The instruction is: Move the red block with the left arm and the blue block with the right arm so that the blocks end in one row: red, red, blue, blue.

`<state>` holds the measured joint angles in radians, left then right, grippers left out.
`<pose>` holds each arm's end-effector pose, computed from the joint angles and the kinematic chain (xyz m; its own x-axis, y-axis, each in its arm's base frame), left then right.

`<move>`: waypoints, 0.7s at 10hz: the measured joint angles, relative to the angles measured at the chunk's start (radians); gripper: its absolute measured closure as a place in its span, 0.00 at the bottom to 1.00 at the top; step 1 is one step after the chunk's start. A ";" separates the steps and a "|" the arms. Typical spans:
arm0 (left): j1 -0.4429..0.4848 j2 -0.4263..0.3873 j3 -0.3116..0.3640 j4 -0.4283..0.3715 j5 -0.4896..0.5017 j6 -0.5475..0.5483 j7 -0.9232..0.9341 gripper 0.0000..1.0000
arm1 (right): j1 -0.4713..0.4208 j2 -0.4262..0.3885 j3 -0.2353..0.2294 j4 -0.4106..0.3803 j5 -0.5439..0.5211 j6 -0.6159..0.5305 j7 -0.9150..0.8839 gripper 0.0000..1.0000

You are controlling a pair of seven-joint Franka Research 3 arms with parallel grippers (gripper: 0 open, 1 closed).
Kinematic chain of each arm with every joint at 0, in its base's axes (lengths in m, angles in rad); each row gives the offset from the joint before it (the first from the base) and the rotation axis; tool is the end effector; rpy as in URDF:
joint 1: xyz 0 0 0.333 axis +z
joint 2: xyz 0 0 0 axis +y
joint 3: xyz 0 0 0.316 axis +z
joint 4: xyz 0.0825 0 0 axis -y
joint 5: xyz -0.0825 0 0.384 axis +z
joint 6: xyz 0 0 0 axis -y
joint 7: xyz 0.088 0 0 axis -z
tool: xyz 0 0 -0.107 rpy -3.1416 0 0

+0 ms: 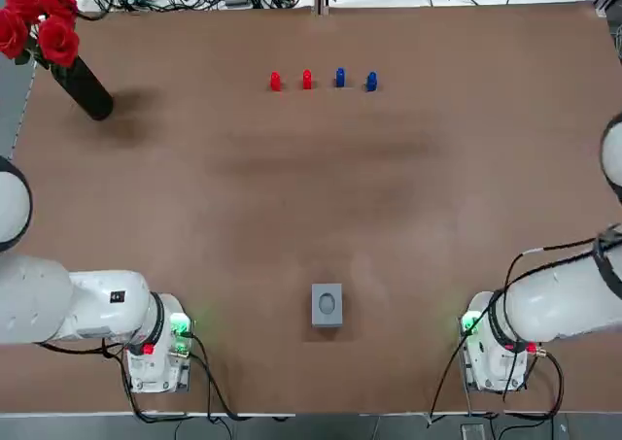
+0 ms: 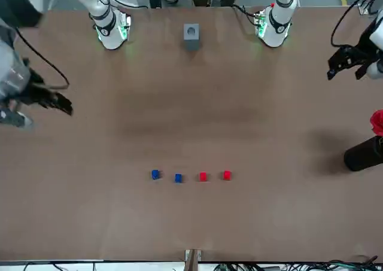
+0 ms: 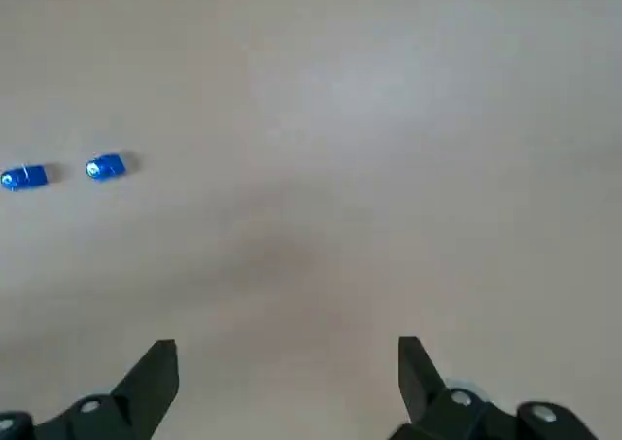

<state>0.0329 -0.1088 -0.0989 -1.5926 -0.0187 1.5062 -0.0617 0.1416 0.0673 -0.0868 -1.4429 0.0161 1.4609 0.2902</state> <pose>0.5122 -0.0392 0.6663 0.9998 -0.0051 0.0213 -0.0053 -0.9999 0.0092 0.5634 0.0347 0.6373 0.9715 -0.2317 -0.0499 -0.2317 -0.9728 0.0042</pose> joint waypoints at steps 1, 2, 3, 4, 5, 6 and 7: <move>-0.004 -0.013 -0.003 0.000 0.000 -0.018 0.000 0.00 | -0.013 -0.051 -0.018 -0.020 -0.001 -0.019 -0.056 0.00; -0.011 -0.017 -0.006 0.003 0.000 -0.021 0.000 0.00 | -0.040 -0.088 -0.024 -0.045 -0.002 -0.021 -0.129 0.00; -0.020 -0.003 -0.012 0.024 0.000 -0.018 0.000 0.00 | -0.075 -0.105 -0.025 -0.065 -0.002 -0.019 -0.214 0.00; -0.025 0.030 -0.022 0.072 0.000 -0.021 0.000 0.01 | -0.108 -0.109 -0.026 -0.082 -0.002 -0.009 -0.286 0.00; -0.026 0.064 -0.030 0.107 0.000 -0.026 -0.001 0.01 | -0.126 -0.110 -0.026 -0.106 -0.002 0.010 -0.324 0.00; -0.026 0.088 -0.032 0.123 0.000 -0.027 -0.004 0.02 | -0.129 -0.115 -0.024 -0.143 -0.002 0.047 -0.338 0.00; -0.023 0.100 -0.031 0.128 0.000 -0.027 -0.005 0.02 | -0.129 -0.131 -0.013 -0.200 -0.002 0.098 -0.350 0.00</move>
<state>0.0099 -0.0084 -0.1304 -1.4650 -0.0189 1.4790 -0.0664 0.0125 -0.0635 -0.1002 -1.6430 0.0140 1.5585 -0.0599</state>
